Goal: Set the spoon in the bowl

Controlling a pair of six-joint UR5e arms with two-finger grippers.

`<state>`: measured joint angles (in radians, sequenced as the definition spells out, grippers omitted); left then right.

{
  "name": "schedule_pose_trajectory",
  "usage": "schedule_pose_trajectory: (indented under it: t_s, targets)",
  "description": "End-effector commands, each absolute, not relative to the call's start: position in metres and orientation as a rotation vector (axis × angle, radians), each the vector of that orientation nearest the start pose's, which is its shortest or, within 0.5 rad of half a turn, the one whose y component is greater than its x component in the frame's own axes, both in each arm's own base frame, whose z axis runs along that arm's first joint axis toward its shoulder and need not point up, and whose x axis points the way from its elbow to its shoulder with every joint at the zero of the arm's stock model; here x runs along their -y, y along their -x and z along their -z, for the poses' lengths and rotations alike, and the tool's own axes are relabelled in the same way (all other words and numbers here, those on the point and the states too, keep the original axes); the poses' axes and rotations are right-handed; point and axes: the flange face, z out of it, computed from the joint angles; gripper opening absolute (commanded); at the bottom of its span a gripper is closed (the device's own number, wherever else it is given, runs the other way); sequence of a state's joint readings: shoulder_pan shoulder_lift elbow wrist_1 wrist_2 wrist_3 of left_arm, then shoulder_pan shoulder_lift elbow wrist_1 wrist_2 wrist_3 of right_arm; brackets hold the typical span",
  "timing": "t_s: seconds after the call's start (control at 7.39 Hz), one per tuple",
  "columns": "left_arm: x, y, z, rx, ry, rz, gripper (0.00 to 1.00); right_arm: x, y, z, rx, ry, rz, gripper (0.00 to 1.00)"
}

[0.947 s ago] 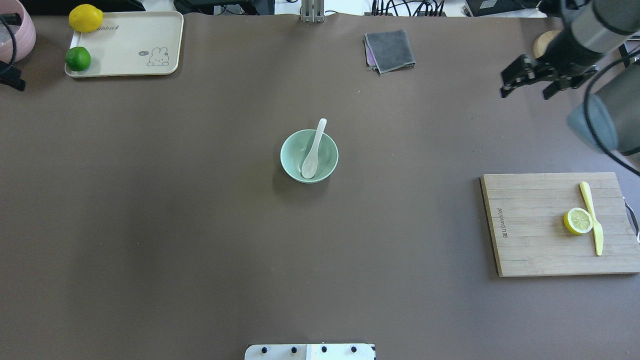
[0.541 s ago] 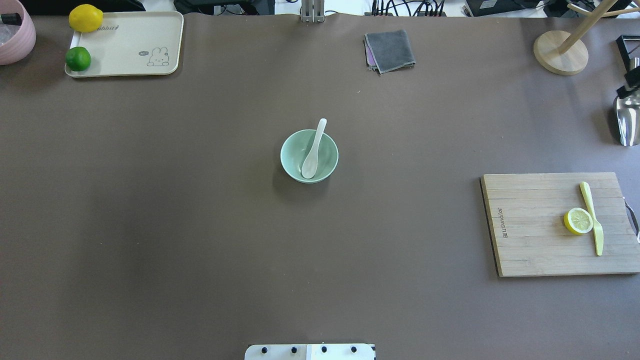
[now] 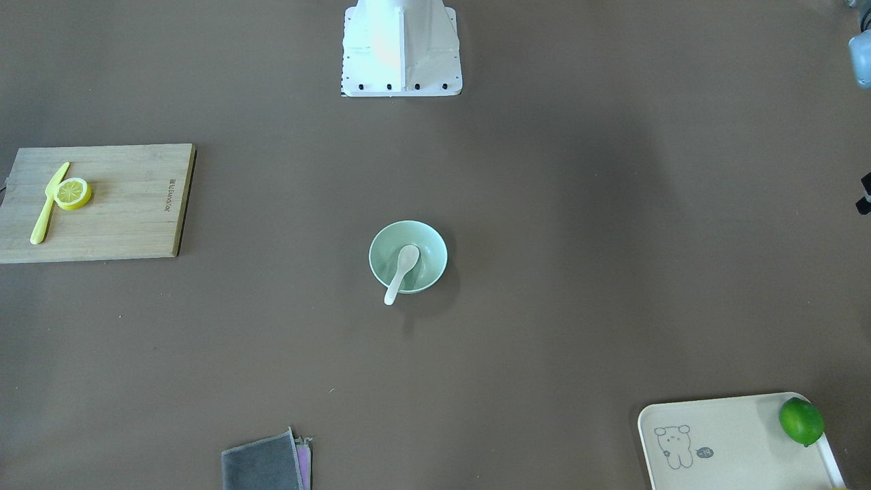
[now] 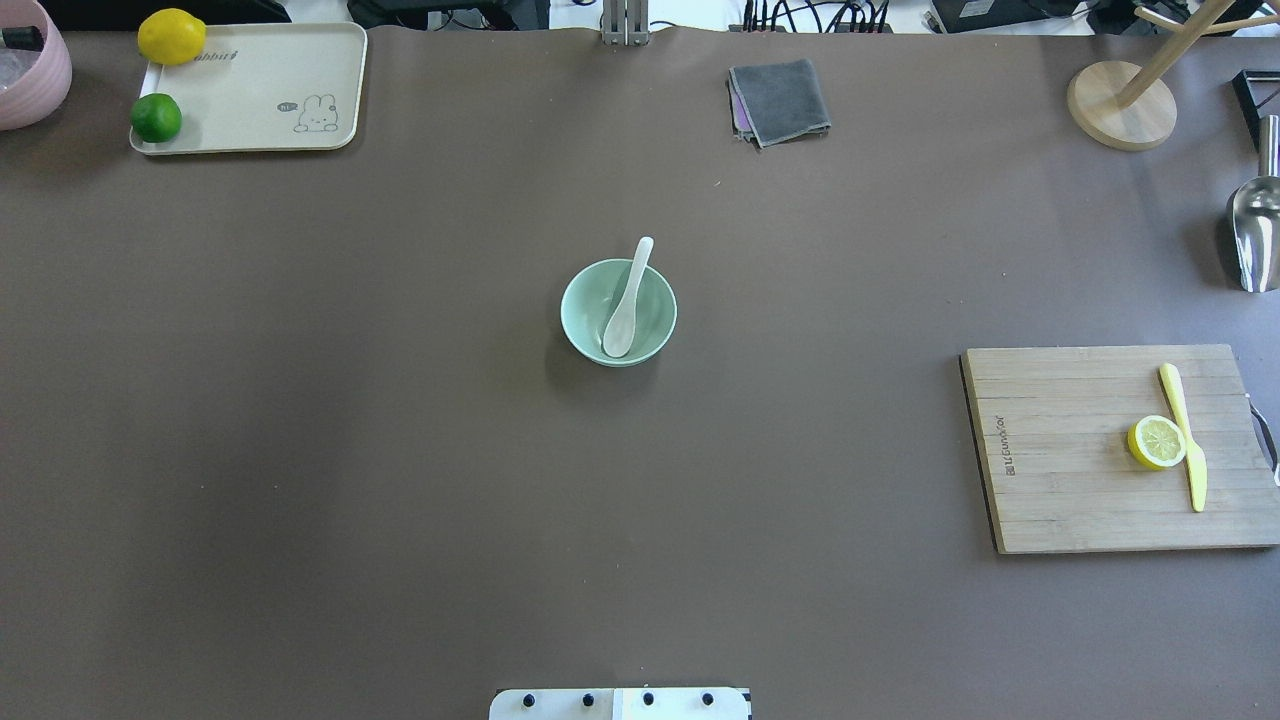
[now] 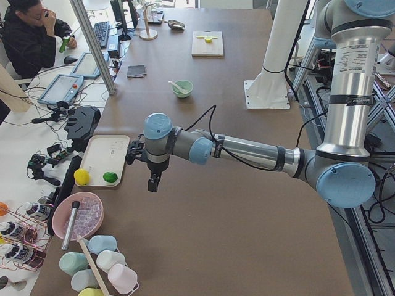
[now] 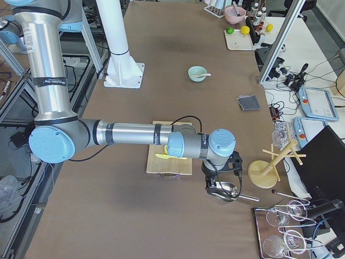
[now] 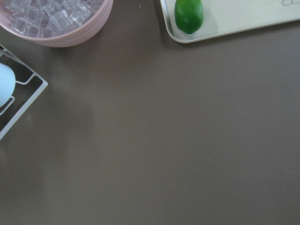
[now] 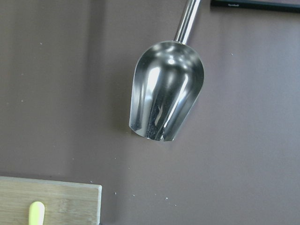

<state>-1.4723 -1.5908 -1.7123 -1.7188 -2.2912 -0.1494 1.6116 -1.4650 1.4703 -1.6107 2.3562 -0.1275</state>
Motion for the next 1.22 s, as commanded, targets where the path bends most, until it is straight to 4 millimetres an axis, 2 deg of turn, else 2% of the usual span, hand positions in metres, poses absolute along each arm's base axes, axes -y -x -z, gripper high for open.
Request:
schedule_pose_trajectory:
  t_s: [0.0,0.68,1.08]
  targets:
    - [0.507,0.025,-0.578,-0.740,-0.193,-0.044,0.98,0.525,-0.092,-0.663,0.769,-0.029,0.057,1.00]
    - [0.506,0.028,-0.583,-0.737,-0.186,-0.036,0.98,0.533,-0.093,-0.649,0.766,-0.034,0.012,1.00]
    - [0.506,0.028,-0.584,-0.736,-0.185,-0.036,0.98,0.528,-0.092,-0.644,0.770,-0.043,0.014,1.00]
